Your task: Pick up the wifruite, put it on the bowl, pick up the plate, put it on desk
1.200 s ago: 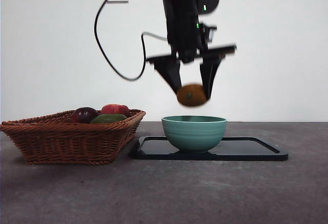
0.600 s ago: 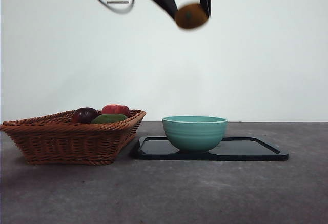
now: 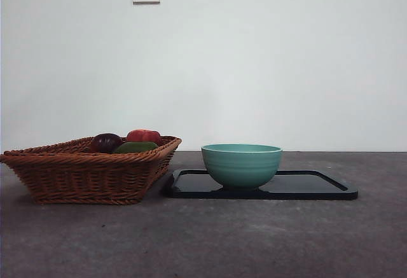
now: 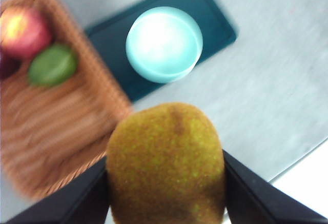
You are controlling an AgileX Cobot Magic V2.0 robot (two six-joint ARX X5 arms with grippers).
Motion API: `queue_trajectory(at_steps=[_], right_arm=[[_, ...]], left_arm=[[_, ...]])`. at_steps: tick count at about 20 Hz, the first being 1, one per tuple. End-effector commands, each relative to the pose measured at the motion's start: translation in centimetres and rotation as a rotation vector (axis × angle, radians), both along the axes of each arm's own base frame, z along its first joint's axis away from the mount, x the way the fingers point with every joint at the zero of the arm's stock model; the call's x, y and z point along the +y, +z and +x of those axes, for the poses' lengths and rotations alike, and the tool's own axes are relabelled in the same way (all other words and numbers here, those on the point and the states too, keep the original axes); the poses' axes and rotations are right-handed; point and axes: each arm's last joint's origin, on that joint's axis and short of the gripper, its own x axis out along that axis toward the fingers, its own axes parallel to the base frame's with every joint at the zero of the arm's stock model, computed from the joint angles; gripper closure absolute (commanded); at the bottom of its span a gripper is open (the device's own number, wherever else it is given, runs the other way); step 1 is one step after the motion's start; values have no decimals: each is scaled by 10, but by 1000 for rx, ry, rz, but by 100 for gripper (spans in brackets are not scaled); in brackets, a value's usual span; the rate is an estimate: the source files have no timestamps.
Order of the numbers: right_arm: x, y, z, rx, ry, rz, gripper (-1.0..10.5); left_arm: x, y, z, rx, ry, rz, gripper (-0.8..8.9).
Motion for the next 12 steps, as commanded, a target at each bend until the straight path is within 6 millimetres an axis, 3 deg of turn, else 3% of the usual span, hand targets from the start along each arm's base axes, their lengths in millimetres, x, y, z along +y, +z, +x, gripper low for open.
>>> queue_trajectory(at_steps=[1,6,12], right_arm=[[0,3,-1,-13,4,16,357],[0,3,-1,-13,5,17,357],[0,3,-1,-6,6,28,357]], left_arm=[[19,-6,-13,18,67,71,572],[37,-37,-6,22,228,124,573],[31,-106,28,0,311,80,573]])
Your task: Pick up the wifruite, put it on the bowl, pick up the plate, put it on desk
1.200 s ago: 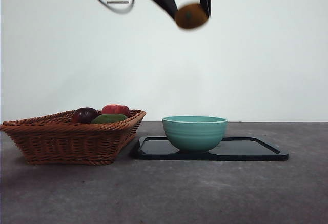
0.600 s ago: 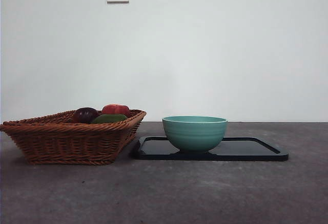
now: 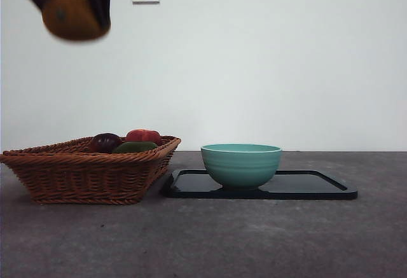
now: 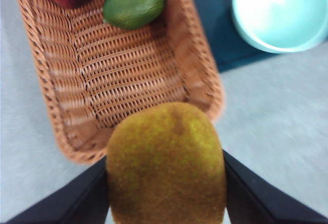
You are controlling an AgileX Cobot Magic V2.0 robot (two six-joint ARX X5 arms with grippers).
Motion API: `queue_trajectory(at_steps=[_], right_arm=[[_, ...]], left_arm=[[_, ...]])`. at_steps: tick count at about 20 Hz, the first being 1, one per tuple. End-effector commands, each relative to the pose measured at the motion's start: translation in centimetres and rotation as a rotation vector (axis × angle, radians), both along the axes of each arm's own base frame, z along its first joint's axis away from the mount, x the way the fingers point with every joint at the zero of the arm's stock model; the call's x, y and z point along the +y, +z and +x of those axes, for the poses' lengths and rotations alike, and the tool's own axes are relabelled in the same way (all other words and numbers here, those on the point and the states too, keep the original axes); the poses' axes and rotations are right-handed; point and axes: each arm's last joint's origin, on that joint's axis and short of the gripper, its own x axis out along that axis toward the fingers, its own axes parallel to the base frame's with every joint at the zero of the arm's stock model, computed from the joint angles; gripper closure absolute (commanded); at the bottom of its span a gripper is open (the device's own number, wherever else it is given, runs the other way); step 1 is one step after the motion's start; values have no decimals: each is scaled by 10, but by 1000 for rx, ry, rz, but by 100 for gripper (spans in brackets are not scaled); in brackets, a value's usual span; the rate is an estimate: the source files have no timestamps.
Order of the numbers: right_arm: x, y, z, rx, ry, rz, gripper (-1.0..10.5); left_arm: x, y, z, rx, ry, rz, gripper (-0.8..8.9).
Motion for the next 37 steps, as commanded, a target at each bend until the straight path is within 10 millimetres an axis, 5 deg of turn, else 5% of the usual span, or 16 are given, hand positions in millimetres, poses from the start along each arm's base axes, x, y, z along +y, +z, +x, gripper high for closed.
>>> queue_trajectory(at_steps=[1,10,15,19,24,28,33,37], right_arm=[[0,3,-1,-10,4,24,357],[0,3,-1,-10,3,23,357],[0,3,-1,-10,3,23,357],[0,3,-1,-10,3,22,357],[0,3,-1,-10,3,22,357],[0,3,-1,-10,3,22,357],[0,3,-1,-11,3,22,357],[0,3,-1,-10,3,22,357]], left_arm=[[-3,-22,19,-16,46,-17,573],[6,-99,98,111,115,-25,573],[-1,-140,116,187,121,14,572],[-3,-152,121,200,122,21,572],[-3,-151,122,192,121,15,549],[-2,-142,126,188,112,-6,313],[2,-95,132,195,87,-54,305],[9,-42,108,106,44,-87,304]])
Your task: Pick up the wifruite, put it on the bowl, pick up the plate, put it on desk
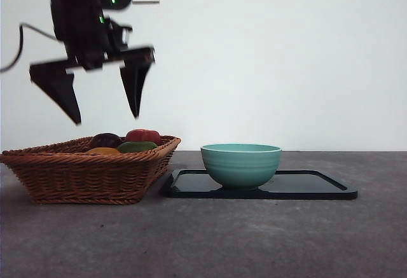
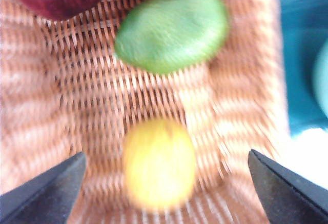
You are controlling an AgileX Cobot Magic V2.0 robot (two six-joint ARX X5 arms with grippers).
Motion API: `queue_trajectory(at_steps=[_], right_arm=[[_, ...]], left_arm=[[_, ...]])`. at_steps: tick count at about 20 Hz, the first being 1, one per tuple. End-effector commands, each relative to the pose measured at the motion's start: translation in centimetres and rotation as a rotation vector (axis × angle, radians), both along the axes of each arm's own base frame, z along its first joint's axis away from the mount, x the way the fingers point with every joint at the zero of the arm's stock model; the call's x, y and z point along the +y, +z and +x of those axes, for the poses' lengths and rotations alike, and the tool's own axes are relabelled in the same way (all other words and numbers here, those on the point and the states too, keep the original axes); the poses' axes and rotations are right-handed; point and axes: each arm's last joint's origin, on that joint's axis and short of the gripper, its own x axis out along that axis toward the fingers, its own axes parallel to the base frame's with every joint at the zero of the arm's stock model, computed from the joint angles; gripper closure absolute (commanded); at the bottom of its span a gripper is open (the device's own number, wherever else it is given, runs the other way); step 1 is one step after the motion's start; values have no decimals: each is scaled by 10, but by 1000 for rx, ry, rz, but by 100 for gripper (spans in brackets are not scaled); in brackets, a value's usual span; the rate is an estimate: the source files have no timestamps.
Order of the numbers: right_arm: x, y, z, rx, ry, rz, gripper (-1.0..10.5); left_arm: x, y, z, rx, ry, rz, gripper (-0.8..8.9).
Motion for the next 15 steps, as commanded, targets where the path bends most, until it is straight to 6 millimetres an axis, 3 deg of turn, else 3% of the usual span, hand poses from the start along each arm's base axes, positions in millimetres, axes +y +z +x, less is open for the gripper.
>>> queue_trajectory(at_steps=[1,6,8,15], right_arm=[[0,3,-1,-10,1,21,357],[0,3,-1,-10,1,21,357],[0,3,-1,-10,1,21,357],[0,3,-1,-6,-8,38,357]], left_arm=[[2,42,-22,-90,-68,-46,305],[14,103,-89,-168,-203,-143,301],[18,122,-118,-212,-247,-176,229],[49,164,-212,-342,-455,-237,211]])
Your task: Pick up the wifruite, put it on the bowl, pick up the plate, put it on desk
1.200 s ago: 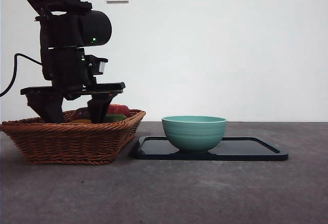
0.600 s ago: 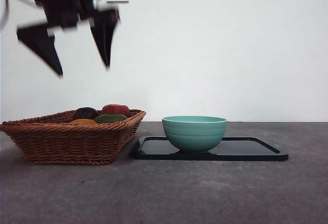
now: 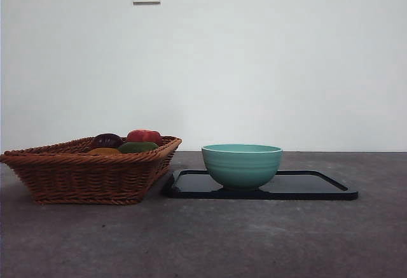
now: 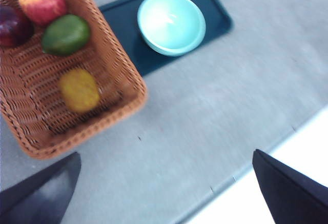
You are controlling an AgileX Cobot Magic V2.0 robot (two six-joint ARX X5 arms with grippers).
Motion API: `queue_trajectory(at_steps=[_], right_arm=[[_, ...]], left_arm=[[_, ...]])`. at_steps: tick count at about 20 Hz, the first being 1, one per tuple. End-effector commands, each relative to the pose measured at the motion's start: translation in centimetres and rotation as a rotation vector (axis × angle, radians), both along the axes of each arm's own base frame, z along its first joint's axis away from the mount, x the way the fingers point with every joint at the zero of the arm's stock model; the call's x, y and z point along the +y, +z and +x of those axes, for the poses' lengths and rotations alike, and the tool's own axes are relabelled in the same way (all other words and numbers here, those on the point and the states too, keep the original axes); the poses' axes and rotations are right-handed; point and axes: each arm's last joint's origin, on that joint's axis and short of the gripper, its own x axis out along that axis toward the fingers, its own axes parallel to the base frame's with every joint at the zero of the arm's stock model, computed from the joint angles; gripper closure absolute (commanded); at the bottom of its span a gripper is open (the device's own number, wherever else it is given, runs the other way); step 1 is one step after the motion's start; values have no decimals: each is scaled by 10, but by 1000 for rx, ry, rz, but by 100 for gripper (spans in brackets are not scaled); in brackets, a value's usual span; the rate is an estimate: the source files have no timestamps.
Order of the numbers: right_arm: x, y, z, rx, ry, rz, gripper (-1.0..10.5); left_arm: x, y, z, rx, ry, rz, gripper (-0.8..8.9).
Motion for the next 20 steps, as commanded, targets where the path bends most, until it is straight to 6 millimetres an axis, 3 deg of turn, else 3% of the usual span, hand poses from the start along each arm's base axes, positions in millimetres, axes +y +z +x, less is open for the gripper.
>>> queue_trajectory(at_steps=[1,5,8,14,20], right_arm=[[0,3,0,-2,-12,47,357],[0,3,-1,10,-4,66,357],[0,3,-1,11,-6,68,357],[0,4,-1,19,-16,82,357],[1,4,1,28,-22,88,358]], left_arm=[[9,15,-25,-84,-144,-64,211],[28,21,-63,-176,-303,-162,211],[39,5,-79,-197,-307,-171,211],[45,-34,-87,-191,-303,-172,211],[50,-35,-94,-254,-305,-202,211]])
